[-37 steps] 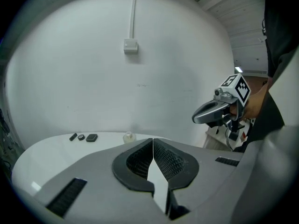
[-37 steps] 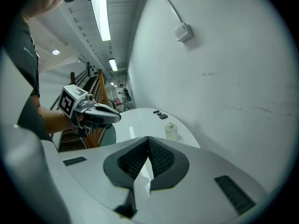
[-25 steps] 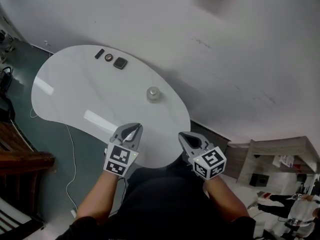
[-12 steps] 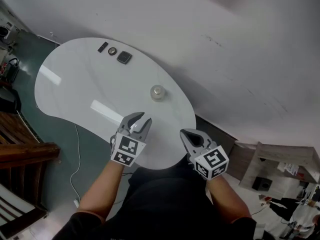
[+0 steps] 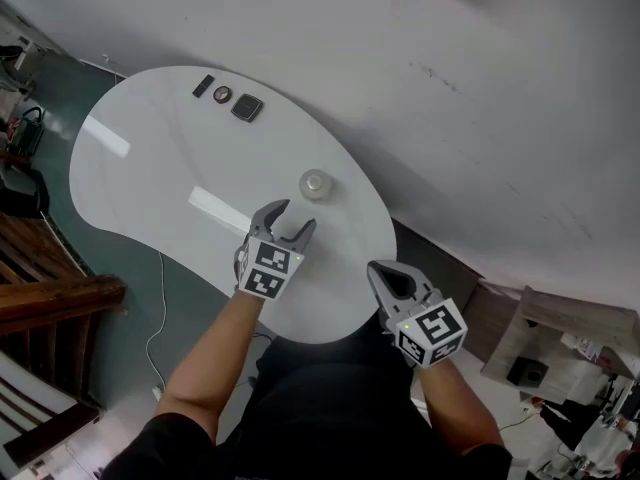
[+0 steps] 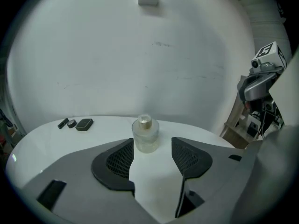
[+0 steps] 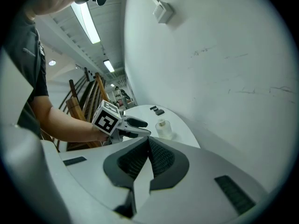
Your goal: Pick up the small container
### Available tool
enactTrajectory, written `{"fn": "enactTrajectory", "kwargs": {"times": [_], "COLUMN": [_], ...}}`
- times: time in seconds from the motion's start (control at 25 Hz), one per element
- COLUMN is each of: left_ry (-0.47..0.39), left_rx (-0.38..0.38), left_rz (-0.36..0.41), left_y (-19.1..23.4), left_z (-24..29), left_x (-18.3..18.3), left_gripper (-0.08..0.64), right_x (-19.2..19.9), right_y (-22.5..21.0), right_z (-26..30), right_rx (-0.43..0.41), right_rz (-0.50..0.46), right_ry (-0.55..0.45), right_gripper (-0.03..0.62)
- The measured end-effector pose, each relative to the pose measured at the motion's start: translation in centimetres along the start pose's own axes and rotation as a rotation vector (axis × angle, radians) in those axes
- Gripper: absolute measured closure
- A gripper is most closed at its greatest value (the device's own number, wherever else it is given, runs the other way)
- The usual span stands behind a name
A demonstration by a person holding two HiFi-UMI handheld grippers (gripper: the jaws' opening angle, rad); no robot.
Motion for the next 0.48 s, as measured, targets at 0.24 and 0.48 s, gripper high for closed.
{"fn": "enactTrajectory", "kwargs": {"times": [0.24, 0.48], "left_ry": [0.019, 0.015], "left_rx": [0.001, 0.014], "left_rz": [0.013, 0.037], "left_y": [0.0, -0.3], "left_z": [3.8, 6.6], "left_x": [0.0, -0.6], "left_gripper": [0.254, 0.232], "right_x": [0.8, 2.1], "right_y": [-1.0, -2.1], "right_z": [-0.6, -1.5], "right_rx": [0.002, 0.019], "right_rz": [0.029, 0.06], "right_ry": [0.001, 0.021], "right_gripper": [0.598, 0.598]}}
Point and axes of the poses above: the fingertips, and each gripper's own axes: z forward along the fingers, y to its left, x out of its underside, the point moved 3 cm from there along -z, backward along the fingers, and after that the axes turned 13 degrees about -x, right-handed, at the moved point
